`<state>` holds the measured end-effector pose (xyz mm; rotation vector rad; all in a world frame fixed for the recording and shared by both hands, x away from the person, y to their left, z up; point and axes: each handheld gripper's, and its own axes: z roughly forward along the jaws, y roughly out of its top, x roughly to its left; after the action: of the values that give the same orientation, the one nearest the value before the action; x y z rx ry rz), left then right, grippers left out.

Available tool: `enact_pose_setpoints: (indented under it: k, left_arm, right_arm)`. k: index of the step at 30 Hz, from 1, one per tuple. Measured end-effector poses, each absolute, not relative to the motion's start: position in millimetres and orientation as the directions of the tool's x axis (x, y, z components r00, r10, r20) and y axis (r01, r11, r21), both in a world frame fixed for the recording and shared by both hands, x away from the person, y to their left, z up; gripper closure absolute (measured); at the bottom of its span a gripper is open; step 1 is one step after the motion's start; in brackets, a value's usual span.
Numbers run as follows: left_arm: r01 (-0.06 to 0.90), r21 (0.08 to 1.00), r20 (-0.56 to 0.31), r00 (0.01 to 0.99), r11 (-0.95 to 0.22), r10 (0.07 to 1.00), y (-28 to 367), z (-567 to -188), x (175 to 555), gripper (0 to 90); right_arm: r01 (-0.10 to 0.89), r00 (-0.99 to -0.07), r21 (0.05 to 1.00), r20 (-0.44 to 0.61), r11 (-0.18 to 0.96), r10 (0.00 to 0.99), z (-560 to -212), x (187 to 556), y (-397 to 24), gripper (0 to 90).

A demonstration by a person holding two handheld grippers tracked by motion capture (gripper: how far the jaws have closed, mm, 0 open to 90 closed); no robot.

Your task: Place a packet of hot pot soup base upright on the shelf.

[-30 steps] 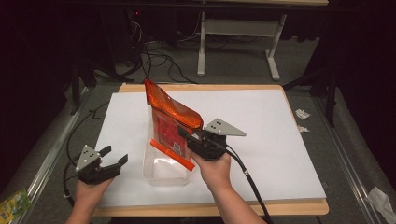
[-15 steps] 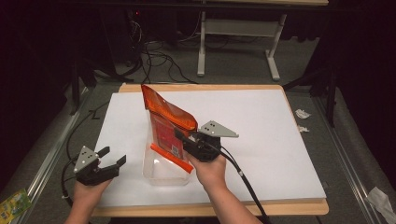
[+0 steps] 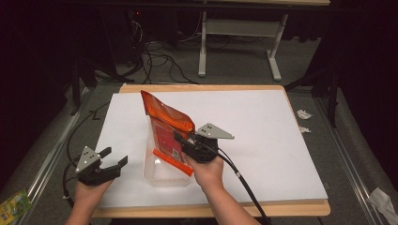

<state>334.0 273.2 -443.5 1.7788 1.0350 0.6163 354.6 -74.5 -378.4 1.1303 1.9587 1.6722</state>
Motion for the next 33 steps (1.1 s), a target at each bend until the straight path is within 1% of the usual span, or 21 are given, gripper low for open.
enact_pose_setpoints:
  k: [6, 13, 26, 30, 33]
  left_arm:
    - [0.377, 0.908, -0.042, 0.517, -0.183, 0.855, 274, -443, 333, 25.8]
    - [0.378, 0.906, -0.039, 0.518, -0.188, 0.855, 274, -444, 333, 25.8]
    - [0.386, 0.903, -0.044, 0.517, -0.187, 0.855, 276, -444, 332, 25.8]
    - [0.385, 0.904, -0.045, 0.518, -0.186, 0.854, 276, -444, 332, 25.8]
    - [0.385, 0.903, -0.042, 0.518, -0.189, 0.854, 276, -444, 333, 25.8]
  right_arm:
    - [0.35, -0.636, 0.937, 0.242, -0.005, 0.733, -386, 354, -74, 72.3]
    - [0.335, -0.66, 0.942, 0.216, 0.024, 0.719, -391, 348, -76, 71.8]
    - [0.355, -0.658, 0.935, 0.25, 0.0, 0.711, -402, 345, -79, 71.5]
    - [0.367, -0.651, 0.93, 0.262, -0.007, 0.712, -411, 342, -86, 71.2]
    - [0.387, -0.642, 0.922, 0.27, -0.001, 0.718, -418, 340, -94, 68.8]
